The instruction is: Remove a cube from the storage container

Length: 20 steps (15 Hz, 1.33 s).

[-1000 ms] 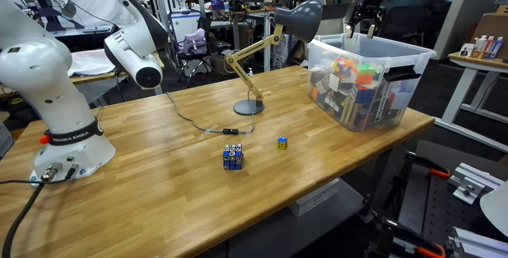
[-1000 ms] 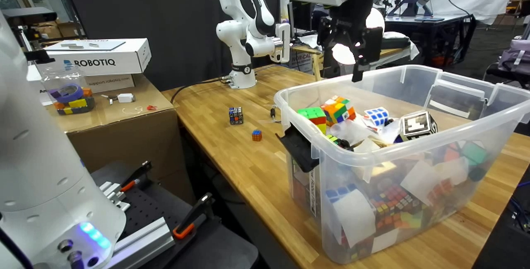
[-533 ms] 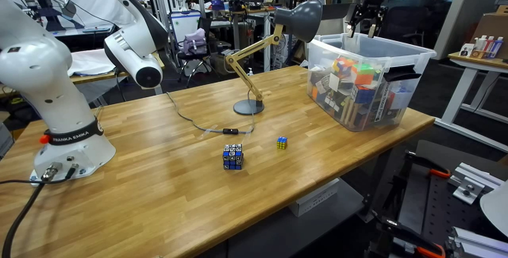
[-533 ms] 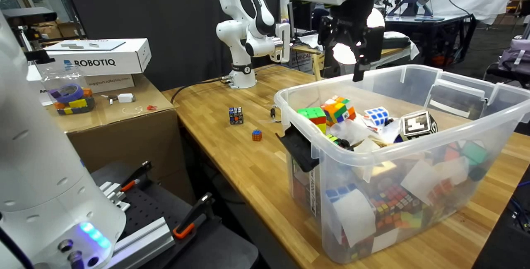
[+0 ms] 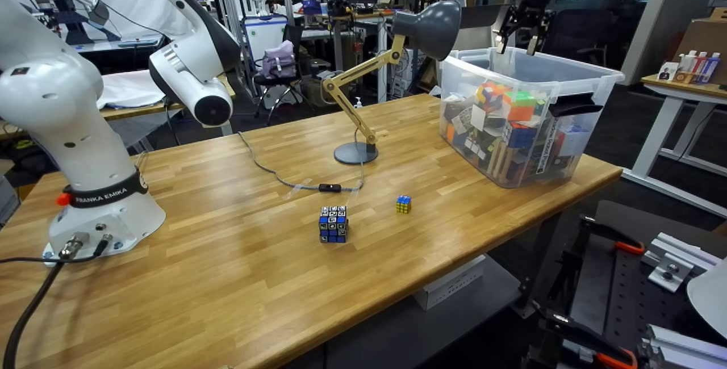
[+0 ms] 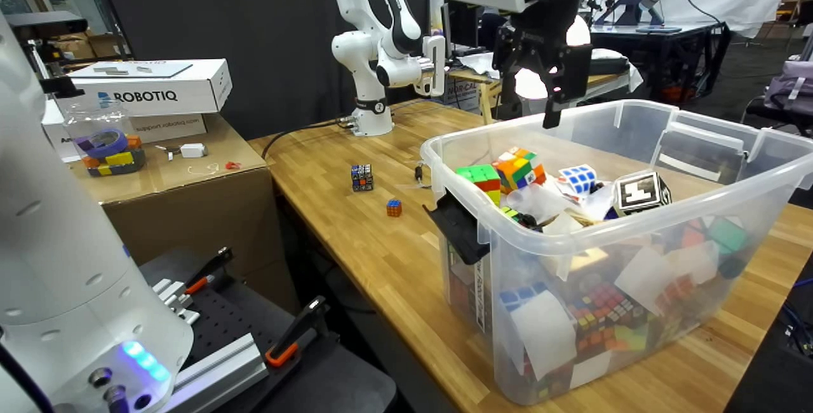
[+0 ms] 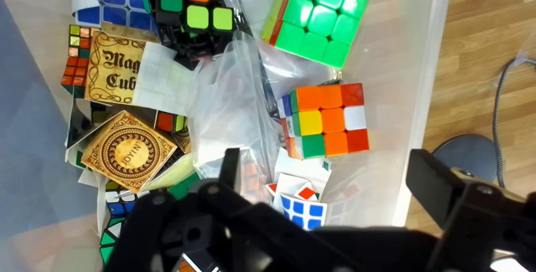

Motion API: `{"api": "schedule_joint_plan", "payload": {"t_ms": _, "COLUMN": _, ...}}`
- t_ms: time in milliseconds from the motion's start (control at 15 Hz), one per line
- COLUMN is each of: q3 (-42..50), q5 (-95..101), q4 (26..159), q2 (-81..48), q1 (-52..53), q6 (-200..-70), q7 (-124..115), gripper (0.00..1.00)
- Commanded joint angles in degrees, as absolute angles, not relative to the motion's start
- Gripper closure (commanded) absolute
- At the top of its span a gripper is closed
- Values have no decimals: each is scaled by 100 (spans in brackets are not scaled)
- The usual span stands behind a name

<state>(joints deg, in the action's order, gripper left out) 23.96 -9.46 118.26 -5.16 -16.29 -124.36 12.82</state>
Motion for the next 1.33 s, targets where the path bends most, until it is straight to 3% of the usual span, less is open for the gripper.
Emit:
{"api": "schedule_joint_plan", "payload": {"t_ms": 0, "q3": 2242, "q5": -1337, "q4": 11379, "q2": -886, "q1": -1937, "q6": -12195, "q7": 1083, "gripper": 0}}
{"api": "schedule_joint_plan", "payload": {"t_ms": 600, "q3": 2115, "q5": -1729, "q4": 10471, "q2": -1842, "q1": -2422, "q6": -12173, "q7": 636, "gripper": 0}}
{"api": "schedule_joint_plan", "payload": {"t_ms": 1267, "q3": 2083, "q5": -1508, "q4": 10757, "q2": -1690, "q1": -2401, "q6": -12375, "q7": 691, "gripper": 0}}
